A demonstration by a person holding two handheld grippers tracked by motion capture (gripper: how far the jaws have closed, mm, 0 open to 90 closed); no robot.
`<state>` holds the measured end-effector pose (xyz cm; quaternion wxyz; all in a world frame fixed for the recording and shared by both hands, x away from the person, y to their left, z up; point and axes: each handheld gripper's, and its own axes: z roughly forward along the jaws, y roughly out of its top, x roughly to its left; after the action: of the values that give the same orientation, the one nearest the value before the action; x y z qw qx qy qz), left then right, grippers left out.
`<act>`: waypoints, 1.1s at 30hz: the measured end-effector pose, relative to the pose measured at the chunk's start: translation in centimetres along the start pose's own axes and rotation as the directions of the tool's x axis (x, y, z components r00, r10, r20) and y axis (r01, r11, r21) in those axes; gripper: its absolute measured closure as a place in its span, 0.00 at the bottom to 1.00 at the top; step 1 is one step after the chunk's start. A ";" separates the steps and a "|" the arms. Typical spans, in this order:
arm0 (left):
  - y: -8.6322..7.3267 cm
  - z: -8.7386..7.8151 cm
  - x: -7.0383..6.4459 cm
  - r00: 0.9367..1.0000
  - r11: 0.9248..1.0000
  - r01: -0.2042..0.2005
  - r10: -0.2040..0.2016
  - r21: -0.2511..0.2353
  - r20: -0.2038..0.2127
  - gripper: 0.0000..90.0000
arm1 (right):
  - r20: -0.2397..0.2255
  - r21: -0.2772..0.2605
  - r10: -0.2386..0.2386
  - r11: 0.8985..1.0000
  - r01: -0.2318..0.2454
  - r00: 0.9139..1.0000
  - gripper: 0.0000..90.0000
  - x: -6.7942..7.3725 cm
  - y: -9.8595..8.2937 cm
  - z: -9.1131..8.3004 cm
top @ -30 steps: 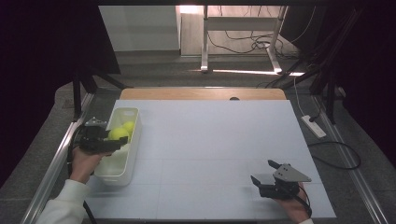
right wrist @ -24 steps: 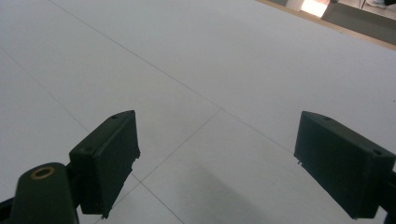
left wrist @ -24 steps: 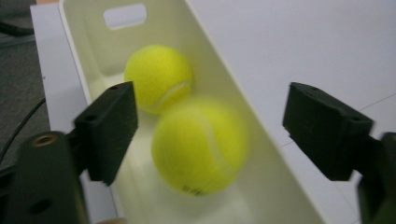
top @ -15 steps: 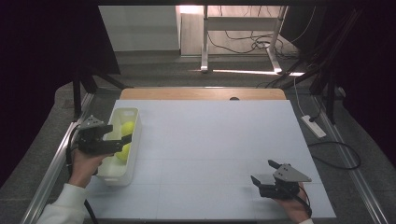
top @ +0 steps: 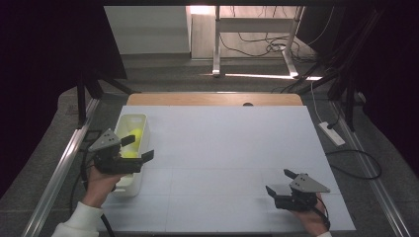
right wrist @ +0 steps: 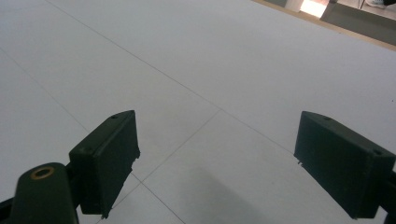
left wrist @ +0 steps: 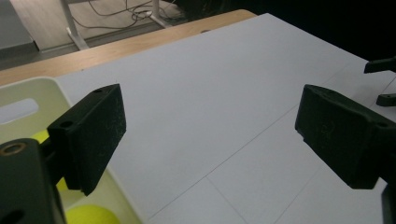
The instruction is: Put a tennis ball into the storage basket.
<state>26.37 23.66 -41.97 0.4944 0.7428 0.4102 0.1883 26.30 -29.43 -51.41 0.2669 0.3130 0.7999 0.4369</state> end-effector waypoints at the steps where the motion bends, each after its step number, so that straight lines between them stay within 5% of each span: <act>1: 0.0 0.0 -0.3 1.000 1.000 -0.004 0.004 -0.004 0.002 0.11 | 0.000 -0.001 0.000 1.000 0.000 1.000 0.15 0.0 0.0 0.0; 23: -2.6 2.3 -4.4 0.991 1.000 -0.029 0.028 0.005 0.132 0.12 | -0.002 -0.005 -0.002 1.000 0.002 1.000 0.15 0.0 0.0 -0.1; 33: -4.6 3.6 -6.2 0.988 0.995 -0.090 0.085 0.034 0.131 0.12 | -0.008 -0.006 -0.002 1.000 0.002 1.000 0.15 0.0 0.0 -0.1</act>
<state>23.21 17.46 -46.86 0.4962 0.7805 0.3481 0.1532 26.21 -29.45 -51.39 0.2652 0.3096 0.8000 0.4402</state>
